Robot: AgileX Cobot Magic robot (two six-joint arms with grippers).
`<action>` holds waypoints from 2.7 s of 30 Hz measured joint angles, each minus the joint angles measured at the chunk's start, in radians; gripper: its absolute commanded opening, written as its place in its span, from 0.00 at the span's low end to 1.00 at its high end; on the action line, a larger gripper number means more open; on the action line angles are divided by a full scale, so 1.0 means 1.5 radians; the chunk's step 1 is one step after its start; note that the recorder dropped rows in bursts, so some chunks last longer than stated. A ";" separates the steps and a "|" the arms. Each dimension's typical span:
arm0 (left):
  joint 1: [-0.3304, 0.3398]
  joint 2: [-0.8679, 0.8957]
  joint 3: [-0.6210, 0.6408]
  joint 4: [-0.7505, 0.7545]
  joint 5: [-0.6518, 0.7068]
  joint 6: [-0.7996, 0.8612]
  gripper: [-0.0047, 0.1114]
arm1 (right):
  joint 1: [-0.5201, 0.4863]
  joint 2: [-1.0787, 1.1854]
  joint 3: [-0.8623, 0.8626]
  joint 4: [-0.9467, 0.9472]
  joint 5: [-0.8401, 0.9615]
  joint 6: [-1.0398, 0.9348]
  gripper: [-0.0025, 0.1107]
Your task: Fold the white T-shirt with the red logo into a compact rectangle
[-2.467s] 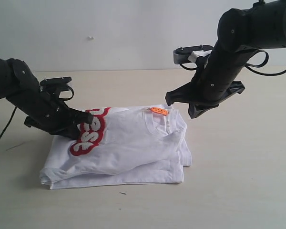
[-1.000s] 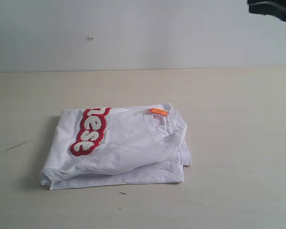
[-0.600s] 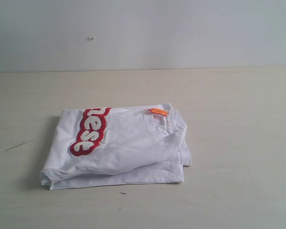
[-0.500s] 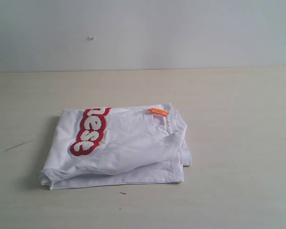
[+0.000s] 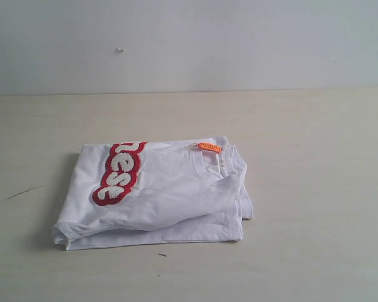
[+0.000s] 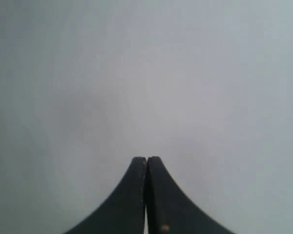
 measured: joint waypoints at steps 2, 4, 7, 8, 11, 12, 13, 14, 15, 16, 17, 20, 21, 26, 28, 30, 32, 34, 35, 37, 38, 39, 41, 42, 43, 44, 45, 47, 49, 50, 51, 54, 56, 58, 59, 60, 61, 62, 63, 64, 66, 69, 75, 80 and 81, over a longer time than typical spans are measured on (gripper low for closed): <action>0.000 -0.015 0.000 0.000 0.000 0.000 0.04 | 0.000 -0.030 0.000 -0.002 -0.001 0.000 0.02; 0.000 -0.028 0.000 -0.002 -0.001 0.000 0.04 | 0.000 -0.050 0.000 -0.002 -0.003 0.000 0.02; 0.000 -0.039 0.000 -0.002 -0.002 0.000 0.04 | 0.000 -0.057 0.000 -0.003 0.000 0.000 0.02; 0.000 -0.039 0.000 -0.002 0.002 0.000 0.04 | 0.000 -0.057 0.000 -0.003 0.005 0.000 0.02; 0.000 -0.039 0.000 -0.002 0.009 0.000 0.04 | 0.000 -0.057 0.000 -0.003 0.018 0.000 0.02; 0.000 -0.039 0.000 -0.002 0.017 0.000 0.04 | 0.000 -0.057 0.000 -0.003 0.021 0.000 0.02; 0.000 -0.039 0.000 -0.003 0.032 0.000 0.04 | 0.000 -0.057 0.000 -0.003 0.027 0.000 0.02; 0.000 -0.039 0.000 -0.004 0.079 0.000 0.04 | 0.000 -0.057 0.000 -0.003 0.040 0.000 0.02; 0.001 -0.039 0.000 -0.004 0.099 0.000 0.04 | 0.000 -0.057 0.000 -0.003 0.047 0.000 0.02; 0.001 -0.039 0.000 -0.004 0.142 0.000 0.04 | 0.000 -0.057 0.000 -0.003 0.061 0.000 0.02; 0.001 -0.039 0.000 -0.002 0.158 0.000 0.04 | 0.000 -0.057 0.000 -0.003 0.063 0.000 0.02; 0.001 -0.039 0.000 0.004 0.200 0.000 0.04 | 0.000 -0.057 0.000 -0.003 0.063 0.000 0.02; 0.001 -0.039 0.000 0.006 0.203 0.000 0.04 | 0.000 -0.057 0.000 -0.003 0.063 0.000 0.02; 0.001 -0.039 0.000 0.011 0.209 0.000 0.04 | 0.000 -0.057 0.000 -0.003 0.063 0.000 0.02; 0.001 -0.039 0.000 0.011 0.209 0.000 0.04 | 0.000 -0.057 0.000 -0.003 0.063 0.000 0.02; 0.001 -0.039 0.000 0.011 0.209 0.000 0.04 | 0.000 -0.057 0.000 -0.003 0.063 0.000 0.02; 0.001 -0.039 0.000 0.013 0.209 0.000 0.04 | 0.000 -0.057 0.000 -0.003 0.063 0.000 0.02; 0.001 -0.039 0.000 0.017 0.209 0.000 0.04 | 0.000 -0.057 0.000 -0.003 0.063 0.000 0.02; 0.001 -0.039 0.000 0.025 0.209 0.000 0.04 | 0.000 -0.057 0.000 -0.003 0.063 0.000 0.02; 0.001 -0.039 0.000 0.059 0.208 0.000 0.04 | 0.000 -0.057 0.000 -0.003 0.063 0.000 0.02; 0.001 -0.039 0.000 0.079 0.206 -0.009 0.04 | 0.000 -0.057 0.000 -0.003 0.063 0.000 0.02; 0.001 -0.039 0.000 0.110 0.203 -0.031 0.04 | 0.000 -0.057 0.000 -0.003 0.063 0.000 0.02; 0.005 -0.039 0.001 0.186 0.191 -0.115 0.04 | 0.000 -0.057 0.000 -0.003 0.063 0.000 0.02; 0.009 -0.039 0.003 0.228 0.179 -0.168 0.04 | 0.000 -0.057 0.000 -0.003 0.063 0.000 0.02; 0.010 -0.039 0.009 0.267 0.165 -0.216 0.04 | 0.000 -0.057 0.000 -0.003 0.063 0.000 0.02; 0.014 -0.039 0.016 0.293 0.153 -0.246 0.04 | 0.000 -0.057 0.000 -0.003 0.063 0.000 0.02; 0.017 -0.039 0.024 0.320 0.134 -0.278 0.04 | 0.000 -0.057 0.000 -0.003 0.063 0.000 0.02; 0.023 -0.039 0.046 0.341 0.103 -0.300 0.04 | 0.000 -0.057 0.000 -0.003 0.063 0.000 0.02; 0.032 -0.039 0.075 0.349 0.061 -0.314 0.04 | 0.000 -0.057 0.000 -0.003 0.063 0.000 0.02; 0.036 -0.039 0.088 0.349 0.039 -0.319 0.04 | 0.000 -0.057 0.000 -0.003 0.063 0.000 0.02; 0.043 -0.038 0.106 0.349 0.020 -0.320 0.04 | 0.000 -0.057 0.000 -0.003 0.063 0.000 0.02; 0.069 -0.038 0.145 0.351 -0.020 -0.324 0.04 | 0.000 -0.057 0.000 -0.003 0.063 0.000 0.02; 0.092 -0.038 0.164 0.351 -0.032 -0.324 0.04 | 0.000 -0.057 0.000 -0.003 0.063 0.000 0.02; 0.123 -0.038 0.181 0.351 -0.035 -0.324 0.04 | 0.000 -0.057 0.000 -0.003 0.063 0.000 0.02; 0.137 -0.038 0.187 0.351 -0.037 -0.325 0.04 | 0.000 -0.057 0.000 -0.003 0.063 0.000 0.02; 0.151 -0.038 0.193 0.351 -0.039 -0.326 0.04 | 0.000 -0.057 0.000 -0.003 0.063 0.000 0.02; 0.161 -0.038 0.198 0.351 -0.042 -0.326 0.04 | 0.000 -0.057 0.000 -0.003 0.063 0.000 0.02; 0.172 -0.038 0.204 0.351 -0.044 -0.326 0.04 | 0.000 -0.057 0.000 -0.003 0.063 0.000 0.02; 0.180 -0.038 0.210 0.349 -0.046 -0.326 0.04 | 0.000 -0.057 0.000 -0.003 0.063 0.000 0.02; 0.186 -0.038 0.216 0.348 -0.051 -0.326 0.04 | 0.000 -0.057 0.000 -0.003 0.063 0.000 0.02; 0.194 -0.038 0.233 0.345 -0.068 -0.326 0.04 | 0.000 -0.057 0.000 -0.003 0.063 0.000 0.02; 0.196 -0.038 0.270 0.348 -0.109 -0.326 0.04 | 0.000 -0.057 0.000 -0.001 0.063 0.000 0.02; 0.196 -0.038 0.359 0.378 -0.191 -0.326 0.04 | 0.000 -0.057 0.000 0.000 0.063 0.000 0.02; 0.197 -0.038 0.446 0.390 -0.261 -0.326 0.04 | 0.000 -0.057 0.000 0.000 0.063 0.000 0.02; 0.197 -0.038 0.464 0.394 -0.276 -0.326 0.04 | 0.000 -0.057 0.000 0.000 0.063 0.000 0.02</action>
